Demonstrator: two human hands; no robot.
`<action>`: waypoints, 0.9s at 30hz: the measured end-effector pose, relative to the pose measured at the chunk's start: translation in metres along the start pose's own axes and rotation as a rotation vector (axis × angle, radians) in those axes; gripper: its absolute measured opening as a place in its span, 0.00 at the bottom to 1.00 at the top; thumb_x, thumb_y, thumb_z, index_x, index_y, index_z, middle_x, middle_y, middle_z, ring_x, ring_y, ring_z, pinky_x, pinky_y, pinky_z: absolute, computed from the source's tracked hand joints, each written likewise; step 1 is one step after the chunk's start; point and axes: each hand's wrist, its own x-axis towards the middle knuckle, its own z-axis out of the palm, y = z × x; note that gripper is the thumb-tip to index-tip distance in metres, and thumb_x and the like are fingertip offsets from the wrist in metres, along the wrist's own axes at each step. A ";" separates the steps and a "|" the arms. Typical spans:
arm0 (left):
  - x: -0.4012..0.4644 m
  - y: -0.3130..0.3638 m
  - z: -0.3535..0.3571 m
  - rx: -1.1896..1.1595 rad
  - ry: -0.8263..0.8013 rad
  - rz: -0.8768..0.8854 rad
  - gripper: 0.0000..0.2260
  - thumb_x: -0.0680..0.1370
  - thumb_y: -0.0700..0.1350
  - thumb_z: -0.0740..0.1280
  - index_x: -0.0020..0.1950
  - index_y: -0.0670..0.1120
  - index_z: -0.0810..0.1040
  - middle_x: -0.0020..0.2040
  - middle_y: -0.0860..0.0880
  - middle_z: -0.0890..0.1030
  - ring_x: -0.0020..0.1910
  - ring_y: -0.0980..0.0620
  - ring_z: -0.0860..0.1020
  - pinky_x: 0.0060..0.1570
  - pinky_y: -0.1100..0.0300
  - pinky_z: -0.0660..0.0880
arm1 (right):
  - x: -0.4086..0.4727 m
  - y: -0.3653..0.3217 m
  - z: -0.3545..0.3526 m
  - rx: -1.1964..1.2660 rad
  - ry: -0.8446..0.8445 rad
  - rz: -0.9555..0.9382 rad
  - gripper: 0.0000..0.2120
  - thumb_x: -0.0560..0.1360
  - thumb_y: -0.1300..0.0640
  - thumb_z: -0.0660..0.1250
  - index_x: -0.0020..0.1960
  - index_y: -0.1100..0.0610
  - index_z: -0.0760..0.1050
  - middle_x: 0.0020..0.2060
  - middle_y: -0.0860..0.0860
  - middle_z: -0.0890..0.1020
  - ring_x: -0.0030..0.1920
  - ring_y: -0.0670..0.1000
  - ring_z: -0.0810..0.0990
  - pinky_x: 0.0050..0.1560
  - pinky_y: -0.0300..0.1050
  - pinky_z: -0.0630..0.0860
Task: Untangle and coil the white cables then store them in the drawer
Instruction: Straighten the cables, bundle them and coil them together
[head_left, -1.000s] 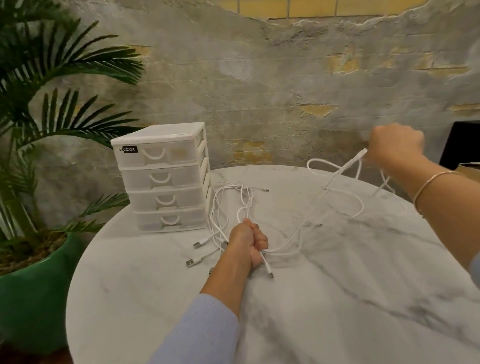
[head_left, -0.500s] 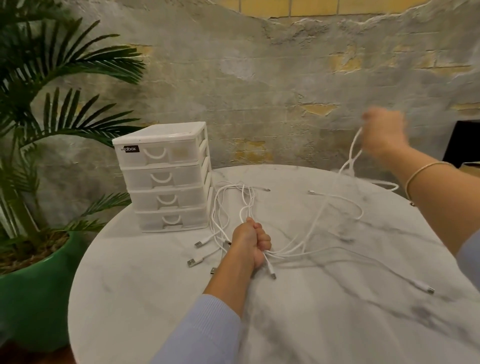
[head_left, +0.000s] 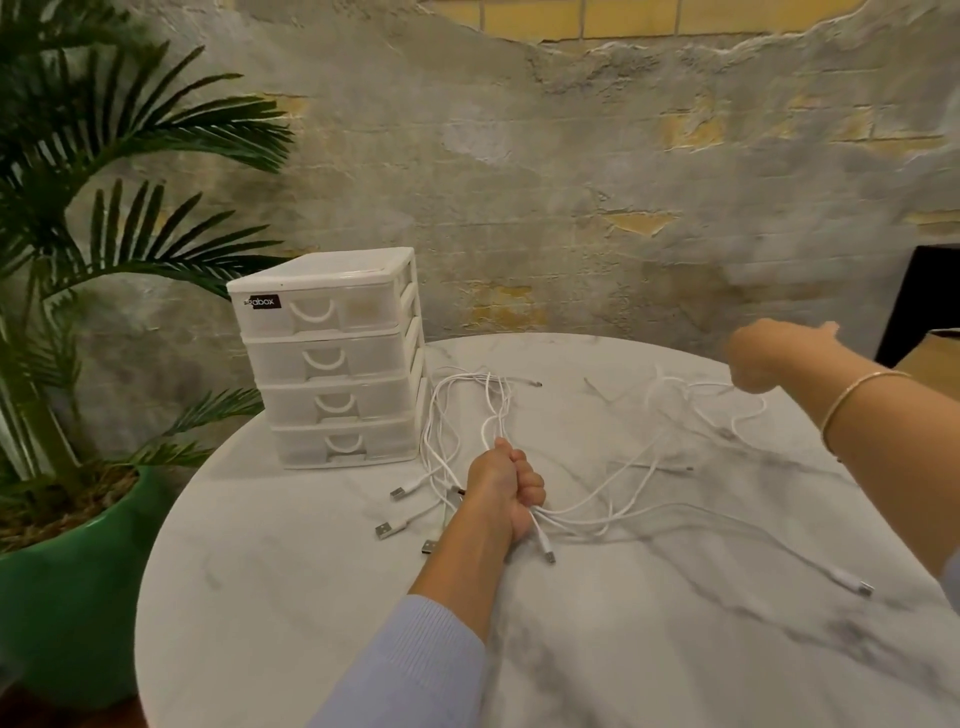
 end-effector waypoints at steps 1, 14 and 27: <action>0.000 0.000 0.000 -0.004 0.000 0.001 0.22 0.84 0.50 0.49 0.30 0.47 0.58 0.16 0.54 0.56 0.12 0.59 0.54 0.13 0.71 0.49 | -0.002 -0.003 -0.002 -0.040 0.022 0.007 0.20 0.78 0.61 0.54 0.70 0.58 0.66 0.69 0.56 0.68 0.71 0.61 0.64 0.70 0.68 0.49; 0.000 0.000 -0.001 -0.024 0.006 0.023 0.21 0.84 0.49 0.49 0.31 0.47 0.59 0.16 0.54 0.57 0.12 0.58 0.54 0.13 0.71 0.48 | -0.010 -0.020 -0.007 -0.128 -0.191 -0.214 0.13 0.74 0.58 0.64 0.57 0.63 0.76 0.51 0.54 0.79 0.43 0.51 0.78 0.54 0.44 0.76; 0.002 -0.001 0.000 -0.030 0.005 0.042 0.21 0.84 0.49 0.49 0.31 0.47 0.59 0.16 0.54 0.56 0.12 0.59 0.54 0.13 0.71 0.48 | -0.012 0.009 0.012 -0.334 0.037 -0.111 0.18 0.76 0.60 0.63 0.66 0.59 0.71 0.63 0.54 0.74 0.63 0.56 0.73 0.66 0.54 0.67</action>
